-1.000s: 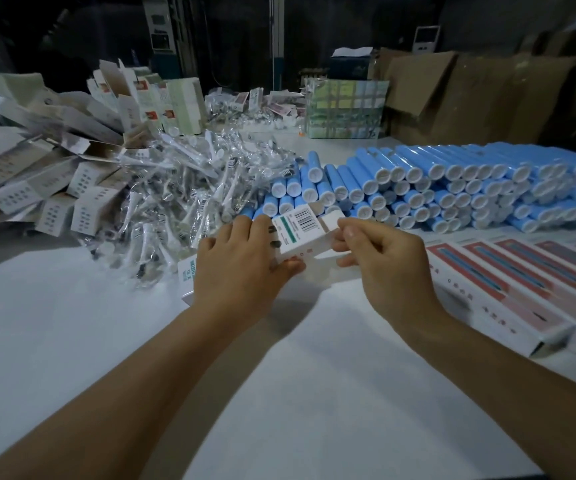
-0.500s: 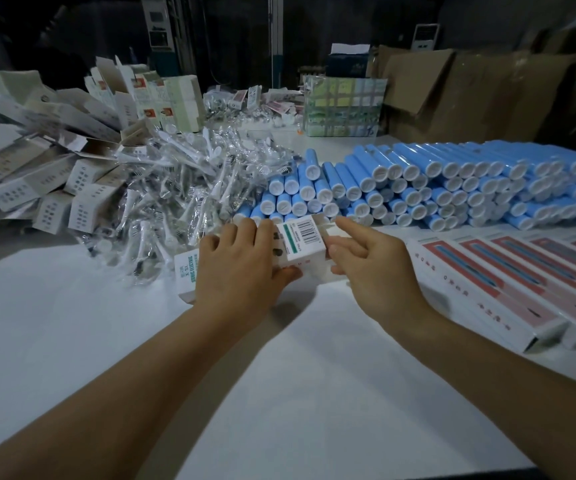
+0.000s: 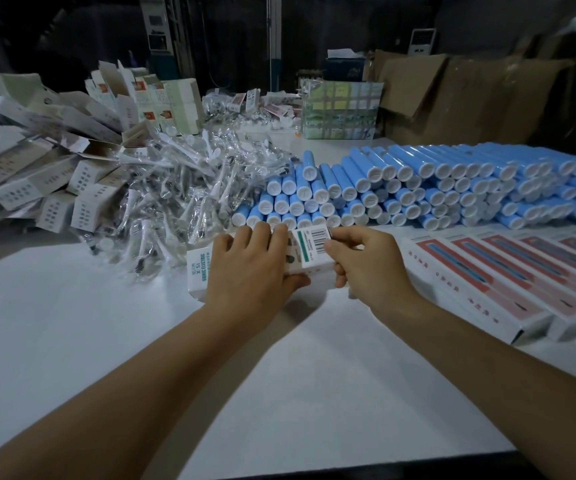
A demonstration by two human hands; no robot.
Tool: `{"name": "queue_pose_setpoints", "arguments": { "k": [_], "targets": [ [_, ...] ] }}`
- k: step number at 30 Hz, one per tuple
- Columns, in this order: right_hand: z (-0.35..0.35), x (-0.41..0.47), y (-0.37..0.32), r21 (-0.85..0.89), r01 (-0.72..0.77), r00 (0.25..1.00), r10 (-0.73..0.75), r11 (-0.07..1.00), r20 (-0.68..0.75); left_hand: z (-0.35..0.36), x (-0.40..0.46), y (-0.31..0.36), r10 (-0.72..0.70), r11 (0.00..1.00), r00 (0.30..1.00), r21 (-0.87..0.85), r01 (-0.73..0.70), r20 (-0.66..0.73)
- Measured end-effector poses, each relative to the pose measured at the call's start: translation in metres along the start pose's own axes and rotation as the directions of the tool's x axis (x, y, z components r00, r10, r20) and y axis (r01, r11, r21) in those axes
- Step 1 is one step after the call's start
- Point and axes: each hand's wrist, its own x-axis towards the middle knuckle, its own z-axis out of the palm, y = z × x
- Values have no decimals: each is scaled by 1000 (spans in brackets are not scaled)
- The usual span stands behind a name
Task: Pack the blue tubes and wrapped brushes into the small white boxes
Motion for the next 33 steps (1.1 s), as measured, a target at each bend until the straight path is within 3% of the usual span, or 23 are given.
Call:
{"name": "queue_pose_setpoints", "arguments": {
  "k": [10,13,15,16,17,18,19,20,21,22,25,27,28,30,31,33],
  "targets": [
    [4,7,11,-181,98,995,-90,979,49,4,-1,0,5,1000,1000,-9,-5,2],
    [2,10,11,-438,260,963,-267,861,45,5,2,1,-39,998,999,-41,38,-3],
    [-3,15,9,-558,277,919,-385,782,-83,4,6,2,-108,988,994,-109,105,-22],
    [-7,18,7,-463,213,923,-333,861,-193,3,8,1,-146,980,989,-143,140,-28],
    [-9,20,5,-224,92,947,-155,970,-280,2,9,0,-178,971,984,-166,171,-29],
    [-8,20,0,137,-69,959,104,988,-263,2,10,-1,-201,965,979,-178,193,-28],
    [-5,19,-3,480,-228,944,313,847,-105,1,10,-2,-213,961,977,-185,205,-28],
    [-1,18,-2,674,-347,914,397,652,87,1,10,-1,-216,960,976,-186,208,-28],
    [3,16,-1,746,-410,896,386,525,221,0,10,1,-208,962,978,-187,200,-27],
    [7,14,-1,758,-422,899,336,497,280,0,9,4,-190,966,981,-185,182,-26],
    [17,10,0,792,-297,954,207,533,218,1,8,12,-122,980,992,-159,117,-21],
    [18,11,3,739,-166,983,168,653,72,0,8,14,-95,986,995,-143,90,-29],
    [17,10,5,638,-93,992,127,764,-7,-1,7,15,-88,986,996,-145,83,-32],
    [14,7,11,209,104,990,-82,972,-112,-1,2,17,-63,988,997,-142,58,-37],
    [13,5,12,6,191,977,-189,982,-102,0,1,18,-44,991,998,-125,39,-39],
    [13,3,16,-199,257,961,-272,946,-52,1,1,19,-15,997,999,-83,12,-35]
  ]
}}
